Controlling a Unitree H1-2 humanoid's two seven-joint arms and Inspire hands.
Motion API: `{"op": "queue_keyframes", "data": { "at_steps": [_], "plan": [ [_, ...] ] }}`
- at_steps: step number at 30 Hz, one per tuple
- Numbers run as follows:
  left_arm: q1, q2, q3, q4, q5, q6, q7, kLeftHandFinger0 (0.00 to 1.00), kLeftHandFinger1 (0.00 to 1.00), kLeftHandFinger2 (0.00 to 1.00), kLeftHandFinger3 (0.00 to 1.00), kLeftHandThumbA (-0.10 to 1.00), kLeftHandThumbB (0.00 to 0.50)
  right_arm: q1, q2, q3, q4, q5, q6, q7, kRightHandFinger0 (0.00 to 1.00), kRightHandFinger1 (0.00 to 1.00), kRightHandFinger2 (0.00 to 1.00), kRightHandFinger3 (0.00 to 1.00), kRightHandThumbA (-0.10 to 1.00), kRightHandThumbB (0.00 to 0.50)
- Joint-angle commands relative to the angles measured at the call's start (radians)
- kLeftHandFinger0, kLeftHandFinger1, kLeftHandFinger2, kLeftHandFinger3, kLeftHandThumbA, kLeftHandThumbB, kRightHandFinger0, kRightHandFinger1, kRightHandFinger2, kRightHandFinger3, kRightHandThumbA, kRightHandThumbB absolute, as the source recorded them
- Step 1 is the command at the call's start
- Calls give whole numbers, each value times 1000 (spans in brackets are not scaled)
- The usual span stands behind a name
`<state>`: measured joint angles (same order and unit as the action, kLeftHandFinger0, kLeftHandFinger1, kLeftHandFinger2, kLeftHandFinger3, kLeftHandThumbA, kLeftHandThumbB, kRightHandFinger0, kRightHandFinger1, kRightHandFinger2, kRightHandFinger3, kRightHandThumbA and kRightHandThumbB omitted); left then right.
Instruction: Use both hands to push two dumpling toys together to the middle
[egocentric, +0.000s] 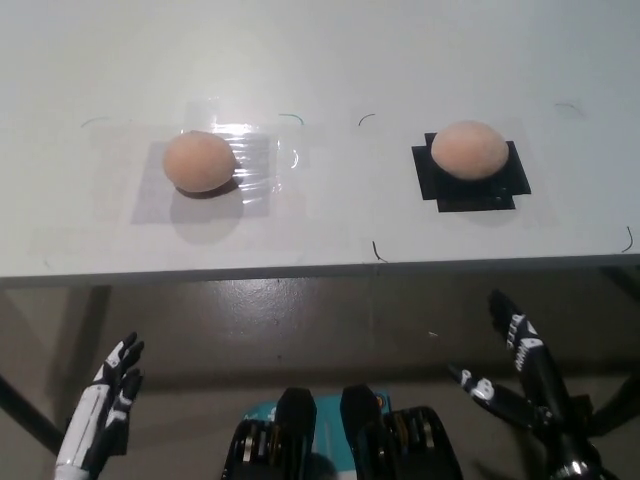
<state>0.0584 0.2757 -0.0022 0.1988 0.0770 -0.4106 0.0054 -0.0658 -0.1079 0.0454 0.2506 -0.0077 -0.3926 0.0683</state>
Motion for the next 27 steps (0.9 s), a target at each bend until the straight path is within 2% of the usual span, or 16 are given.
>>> {"op": "queue_keyframes", "data": {
  "at_steps": [1,2,4,6,9,10,11,12,14,16,17,19,21,24,25,27],
  "plan": [
    [42,8,3,-129,-78,-59,-46,1000,1000,1000,1000,1000,171,31,-16,-10,-131,28,-77,28,910,956,1000,1000,1000,290],
    [52,9,6,-163,-87,-59,-51,1000,1000,1000,1000,1000,172,38,-18,-12,-155,33,-77,32,902,955,1000,1000,1000,297],
    [69,8,19,-242,-96,-59,-48,1000,1000,1000,1000,1000,146,43,-11,-21,-216,49,-77,35,861,925,1000,1000,1000,265],
    [81,8,28,-309,-101,-59,-49,1000,1000,1000,1000,1000,126,44,-1,-33,-262,63,-77,37,842,880,979,1000,1000,256],
    [90,-7,53,-422,-112,-59,-36,1000,1000,1000,1000,1000,117,45,27,-56,-335,78,-77,19,827,848,947,1000,994,271],
    [83,-5,62,-450,-104,-59,-33,1000,1000,1000,1000,1000,100,34,32,-63,-351,87,-77,22,829,849,954,1000,990,252],
    [79,-4,67,-462,-100,-59,-35,1000,1000,1000,1000,1000,131,29,37,-70,-358,91,-77,26,895,912,1000,1000,1000,232],
    [52,4,79,-490,-137,-59,-36,1000,1000,1000,1000,1000,125,-6,44,-87,-375,111,-77,26,895,918,1000,1000,968,195],
    [30,10,87,-504,-167,-57,-38,1000,1000,1000,1000,1000,147,-28,46,-106,-379,96,-77,6,946,975,1000,1000,977,210],
    [-5,19,112,-514,-162,-31,-32,1000,1000,1000,1000,1000,200,-65,53,-126,-372,82,-77,-34,985,1000,1000,1000,982,260],
    [-25,23,129,-523,-165,-3,-24,1000,1000,1000,1000,1000,230,-93,53,-137,-363,84,-77,-39,1000,1000,1000,1000,979,259],
    [-74,32,157,-527,-165,31,-16,1000,1000,1000,1000,1000,245,-151,32,-163,-333,53,-77,-48,1000,1000,1000,1000,1000,247],
    [-108,38,171,-522,-165,46,-20,1000,1000,1000,1000,1000,239,-186,22,-179,-307,59,-77,-51,1000,1000,1000,1000,1000,257],
    [-199,62,197,-483,-176,81,-25,1000,1000,1000,1000,1000,191,-262,-5,-203,-256,45,-76,-58,1000,1000,1000,1000,1000,187],
    [-256,83,211,-435,-158,92,-25,1000,1000,1000,1000,1000,170,-311,-25,-210,-215,57,-64,-51,1000,1000,1000,1000,1000,184],
    [-326,100,223,-366,-153,103,-27,1000,1000,1000,1000,1000,183,-374,-44,-222,-161,94,-29,-43,1000,1000,1000,1000,1000,223]
  ]
}}
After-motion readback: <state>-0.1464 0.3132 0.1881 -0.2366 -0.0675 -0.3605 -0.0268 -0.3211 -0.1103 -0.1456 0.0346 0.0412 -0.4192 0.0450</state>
